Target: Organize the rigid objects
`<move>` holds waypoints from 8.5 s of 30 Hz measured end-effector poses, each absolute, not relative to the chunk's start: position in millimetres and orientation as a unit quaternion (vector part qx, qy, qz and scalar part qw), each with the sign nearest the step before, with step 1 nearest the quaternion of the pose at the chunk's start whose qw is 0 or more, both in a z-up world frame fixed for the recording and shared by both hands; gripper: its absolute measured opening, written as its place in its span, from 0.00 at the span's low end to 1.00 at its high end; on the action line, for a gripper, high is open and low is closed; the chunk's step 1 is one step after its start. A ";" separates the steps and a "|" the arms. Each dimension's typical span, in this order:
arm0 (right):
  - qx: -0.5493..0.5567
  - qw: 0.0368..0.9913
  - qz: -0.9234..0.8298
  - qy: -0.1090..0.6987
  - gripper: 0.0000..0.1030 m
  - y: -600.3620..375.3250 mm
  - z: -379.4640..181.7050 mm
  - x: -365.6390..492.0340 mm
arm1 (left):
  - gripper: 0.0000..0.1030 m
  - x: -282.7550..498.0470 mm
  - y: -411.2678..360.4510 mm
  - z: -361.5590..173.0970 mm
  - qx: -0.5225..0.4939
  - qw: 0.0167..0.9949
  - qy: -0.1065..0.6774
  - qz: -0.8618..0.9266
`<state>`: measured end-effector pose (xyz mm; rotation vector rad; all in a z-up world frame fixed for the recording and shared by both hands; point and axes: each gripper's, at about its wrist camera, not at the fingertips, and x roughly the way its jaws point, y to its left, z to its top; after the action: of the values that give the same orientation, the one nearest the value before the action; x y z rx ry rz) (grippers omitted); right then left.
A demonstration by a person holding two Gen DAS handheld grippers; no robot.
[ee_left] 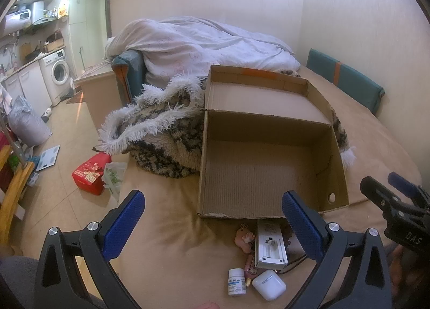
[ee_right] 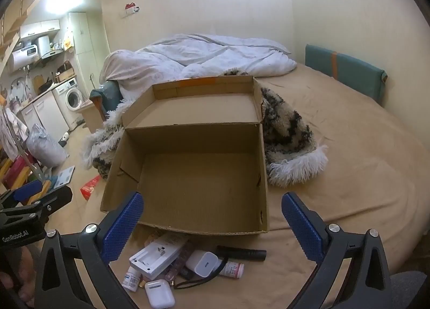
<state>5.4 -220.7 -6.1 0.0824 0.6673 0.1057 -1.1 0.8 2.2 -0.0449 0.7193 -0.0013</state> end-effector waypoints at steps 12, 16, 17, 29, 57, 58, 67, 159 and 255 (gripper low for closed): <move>0.040 0.943 0.052 0.327 1.00 -220.5 -6.1 5.5 | 0.99 -0.9 0.6 1.7 -0.023 0.936 0.353 -0.001; 0.040 0.943 0.052 0.327 1.00 -220.6 -6.2 5.4 | 0.99 -0.8 0.5 2.0 -0.023 0.935 0.353 0.000; 0.040 0.943 0.053 0.327 1.00 -221.0 -6.4 5.4 | 0.99 -1.1 0.6 2.5 -0.024 0.935 0.354 -0.001; 0.043 0.942 0.051 0.329 1.00 -219.1 -7.0 5.9 | 0.99 0.8 -1.4 2.9 -0.024 0.933 0.358 -0.001; 0.041 0.941 0.052 0.332 1.00 -218.9 -7.4 5.9 | 0.99 -1.6 0.0 0.3 -0.022 0.934 0.358 -0.002; 0.041 0.941 0.052 0.332 1.00 -218.9 -7.4 5.8 | 0.99 -1.7 0.1 0.4 -0.022 0.934 0.358 -0.002; 0.041 0.937 0.056 0.341 1.00 -216.5 -12.1 8.0 | 0.99 3.9 2.5 -10.1 -0.027 0.924 0.381 0.006; 0.181 0.821 0.186 0.509 0.28 -241.1 -52.0 125.8 | 0.23 124.9 -28.9 -37.0 -0.023 0.865 0.500 -0.036; 0.228 0.815 0.092 0.525 0.92 -287.0 -89.4 60.7 | 0.61 89.5 -101.2 -134.4 0.032 0.771 0.632 -0.063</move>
<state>60.7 -287.0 -89.4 0.4861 1.1192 0.1971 89.5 -101.2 -134.4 0.0688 1.3712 -0.1366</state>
